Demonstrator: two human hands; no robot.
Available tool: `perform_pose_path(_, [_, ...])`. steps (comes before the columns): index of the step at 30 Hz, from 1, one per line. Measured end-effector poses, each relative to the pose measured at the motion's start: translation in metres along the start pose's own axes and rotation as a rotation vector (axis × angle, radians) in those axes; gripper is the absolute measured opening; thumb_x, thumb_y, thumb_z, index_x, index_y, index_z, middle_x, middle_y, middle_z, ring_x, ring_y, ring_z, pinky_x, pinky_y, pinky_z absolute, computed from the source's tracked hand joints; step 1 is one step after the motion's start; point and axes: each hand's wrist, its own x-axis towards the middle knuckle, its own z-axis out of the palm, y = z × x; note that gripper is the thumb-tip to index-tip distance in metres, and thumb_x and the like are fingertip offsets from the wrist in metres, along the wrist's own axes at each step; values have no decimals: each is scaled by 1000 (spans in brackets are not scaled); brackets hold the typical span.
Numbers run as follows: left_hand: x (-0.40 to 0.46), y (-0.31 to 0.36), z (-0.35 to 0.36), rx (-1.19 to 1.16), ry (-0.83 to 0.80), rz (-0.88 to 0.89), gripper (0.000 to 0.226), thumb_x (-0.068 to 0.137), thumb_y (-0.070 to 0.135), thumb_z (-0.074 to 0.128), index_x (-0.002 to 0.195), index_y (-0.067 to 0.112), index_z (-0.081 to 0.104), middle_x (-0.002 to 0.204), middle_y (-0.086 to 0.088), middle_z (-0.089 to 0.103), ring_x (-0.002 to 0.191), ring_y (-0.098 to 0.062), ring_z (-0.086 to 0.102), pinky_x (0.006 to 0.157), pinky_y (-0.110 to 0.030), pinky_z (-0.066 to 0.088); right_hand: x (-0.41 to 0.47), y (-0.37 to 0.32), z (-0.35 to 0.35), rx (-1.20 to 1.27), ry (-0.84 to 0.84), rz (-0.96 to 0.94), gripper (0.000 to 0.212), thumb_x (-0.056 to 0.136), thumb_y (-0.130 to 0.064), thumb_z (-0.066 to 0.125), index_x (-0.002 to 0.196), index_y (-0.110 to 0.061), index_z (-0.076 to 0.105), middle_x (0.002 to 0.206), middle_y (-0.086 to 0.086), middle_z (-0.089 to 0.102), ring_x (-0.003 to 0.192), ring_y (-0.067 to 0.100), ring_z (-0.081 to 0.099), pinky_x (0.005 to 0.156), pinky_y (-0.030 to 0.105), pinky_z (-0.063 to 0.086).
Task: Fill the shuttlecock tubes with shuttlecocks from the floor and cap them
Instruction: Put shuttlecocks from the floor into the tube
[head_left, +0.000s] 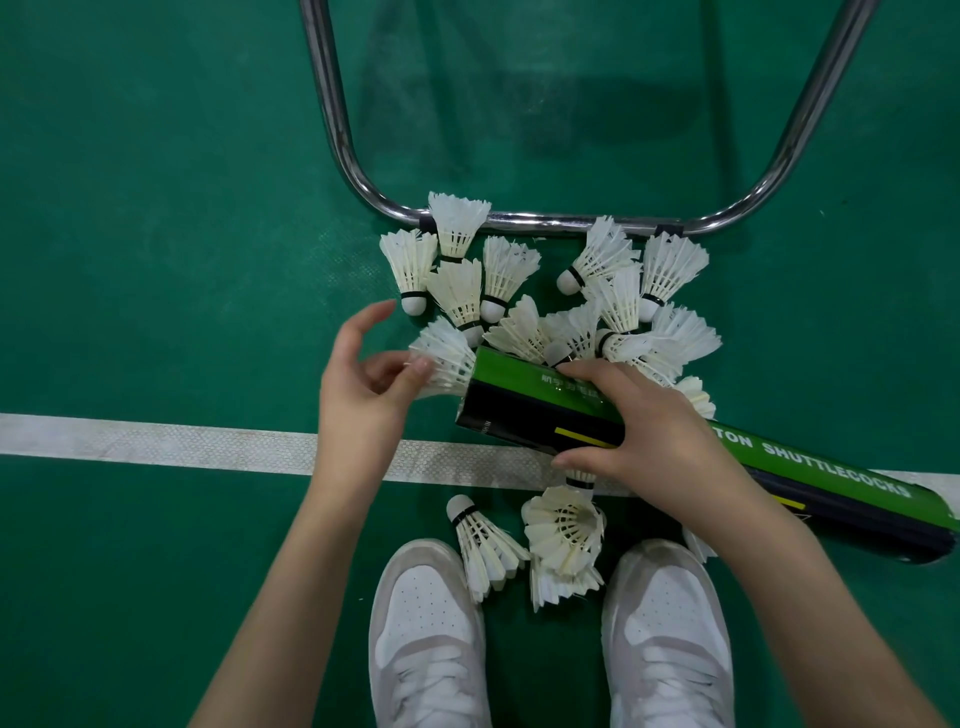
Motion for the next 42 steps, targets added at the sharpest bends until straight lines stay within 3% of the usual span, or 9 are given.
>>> perform_pose_path(5, [-7,-2,7,16,-151,-60,44,91,5,58,130,23,48,80,-4,71,84,-7,68,77,-11,48,0,1,0,2,5,3,72,68,-44,74,130,-37,38,129,-14,46,113,11,46,98,42,37])
perform_pose_path(11, [-12,3,13,29,-256,-86,38,95,5,51,124,30,51,70,-4,66,73,-10,60,71,-11,48,-1,0,0,-9,2,-1,72,69,-44,73,130,-37,37,128,-13,46,112,12,46,97,41,37])
perform_pose_path(15, [-14,5,14,24,-249,-72,27,98,26,48,124,32,54,80,-6,69,81,-20,65,87,-33,53,-1,0,-1,-2,0,-4,72,69,-43,74,130,-37,37,129,-14,45,112,11,46,97,41,37])
perform_pose_path(17, [-15,8,15,50,-257,-86,32,92,37,56,124,36,52,83,-13,70,82,-24,66,86,-31,53,-2,1,-1,-2,0,-3,71,69,-43,74,130,-37,37,129,-14,45,111,11,46,97,41,37])
perform_pose_path(19, [-16,11,18,83,-287,-101,47,84,28,67,126,36,48,74,-5,70,76,-14,66,80,-22,52,-2,1,-1,-6,5,-3,71,68,-43,74,129,-37,38,127,-14,46,110,11,47,96,41,38])
perform_pose_path(25, [-18,7,27,82,-369,-85,74,78,-2,72,127,46,43,87,-2,75,88,-13,70,78,-22,54,-2,0,0,-22,-2,-1,72,67,-44,74,129,-36,39,123,-11,48,108,13,48,95,41,38])
perform_pose_path(28, [-19,6,27,70,-395,-73,74,82,-5,66,125,50,41,87,-6,74,89,-15,70,77,-20,53,-2,-1,1,-25,1,-4,72,67,-44,74,129,-36,39,124,-12,48,108,12,47,95,40,37])
perform_pose_path(32, [-19,4,25,21,-468,-72,75,87,-6,59,130,51,37,122,-11,61,102,-18,65,89,-26,52,-3,-2,2,-39,-2,-6,72,66,-45,74,128,-37,39,123,-13,47,107,12,47,93,38,37])
perform_pose_path(42, [-18,1,24,86,-410,-64,71,84,2,66,131,47,37,103,-3,69,96,-11,68,87,-22,53,-2,0,2,-46,1,-4,72,66,-45,74,128,-37,38,124,-13,48,107,12,47,93,37,37])
